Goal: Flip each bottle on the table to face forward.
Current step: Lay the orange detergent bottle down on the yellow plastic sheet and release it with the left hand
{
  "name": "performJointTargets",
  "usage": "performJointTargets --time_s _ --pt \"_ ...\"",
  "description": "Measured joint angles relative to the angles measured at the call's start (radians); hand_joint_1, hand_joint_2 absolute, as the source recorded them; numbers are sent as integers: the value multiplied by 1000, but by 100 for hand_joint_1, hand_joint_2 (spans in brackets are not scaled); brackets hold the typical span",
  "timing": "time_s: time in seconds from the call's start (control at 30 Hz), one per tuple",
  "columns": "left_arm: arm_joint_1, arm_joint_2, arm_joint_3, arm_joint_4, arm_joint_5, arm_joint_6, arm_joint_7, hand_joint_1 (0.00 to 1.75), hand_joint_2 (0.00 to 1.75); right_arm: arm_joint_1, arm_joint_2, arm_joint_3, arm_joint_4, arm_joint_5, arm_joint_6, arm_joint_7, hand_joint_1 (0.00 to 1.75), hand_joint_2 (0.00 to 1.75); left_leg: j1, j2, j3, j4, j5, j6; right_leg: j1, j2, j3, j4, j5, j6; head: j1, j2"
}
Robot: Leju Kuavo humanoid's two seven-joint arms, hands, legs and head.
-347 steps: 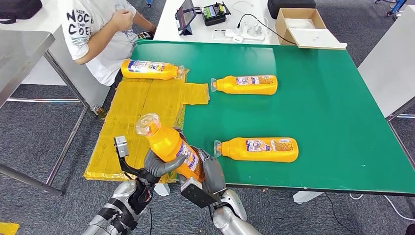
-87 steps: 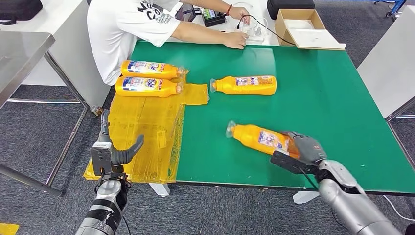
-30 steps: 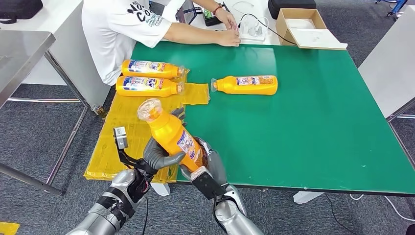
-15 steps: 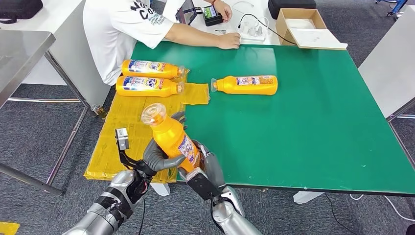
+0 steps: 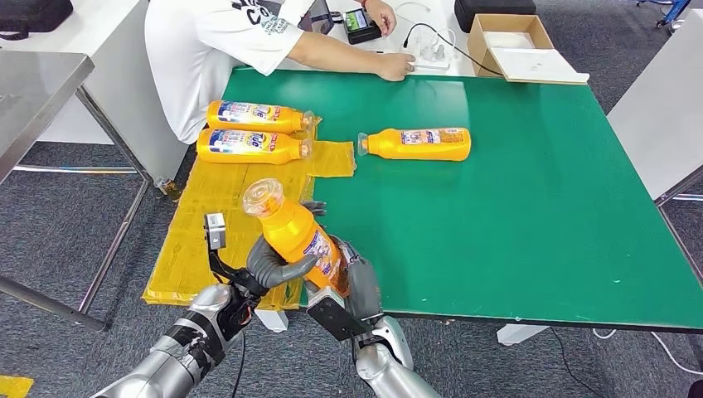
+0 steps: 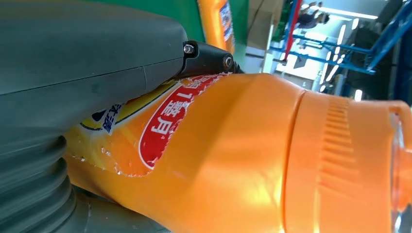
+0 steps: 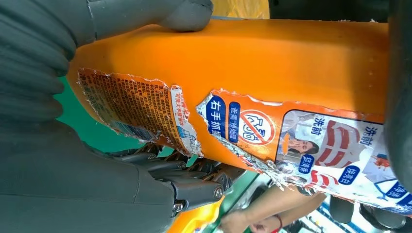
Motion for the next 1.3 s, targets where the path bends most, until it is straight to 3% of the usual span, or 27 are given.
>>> performJointTargets --time_s 0.27,0.3,0.4,0.43,0.73,0.87,1.07,1.3 --pt "-23 2 -26 49 24 -2 2 175 175 -3 1 6 19 8 -36 10 172 175 0 0 0 0 0 0 0 0 0 0 0 0 0 0" --pt "-24 2 -29 56 34 -6 3 175 175 -3 1 6 22 8 -39 12 150 175 0 0 0 0 0 0 0 0 0 0 0 0 0 0" --pt "-25 2 -33 68 72 -25 9 175 175 -6 1 8 29 10 -41 12 23 175 0 0 0 0 0 0 0 0 0 0 0 0 0 0" --pt "-26 2 -35 72 82 -28 11 175 175 -7 1 10 32 11 -41 12 1 175 0 0 0 0 0 0 0 0 0 0 0 0 0 0" --pt "-24 2 -39 94 117 -29 17 175 175 -9 2 15 46 10 -52 18 0 175 0 0 0 0 0 0 0 0 0 0 0 0 0 0" --pt "-24 2 -39 95 119 -13 17 175 175 -10 2 15 48 2 -50 19 0 0 0 0 0 0 0 0 0 0 0 0 0 0 0 0" --pt "-23 -2 -9 88 121 145 38 175 175 -8 2 12 23 -57 1 19 0 0 0 0 0 0 0 0 0 0 0 0 0 0 0 0" --pt "-26 -10 118 43 86 358 53 175 175 15 -6 3 -107 -108 43 23 0 0 0 1 1 0 0 0 0 1 0 0 0 0 0 0"
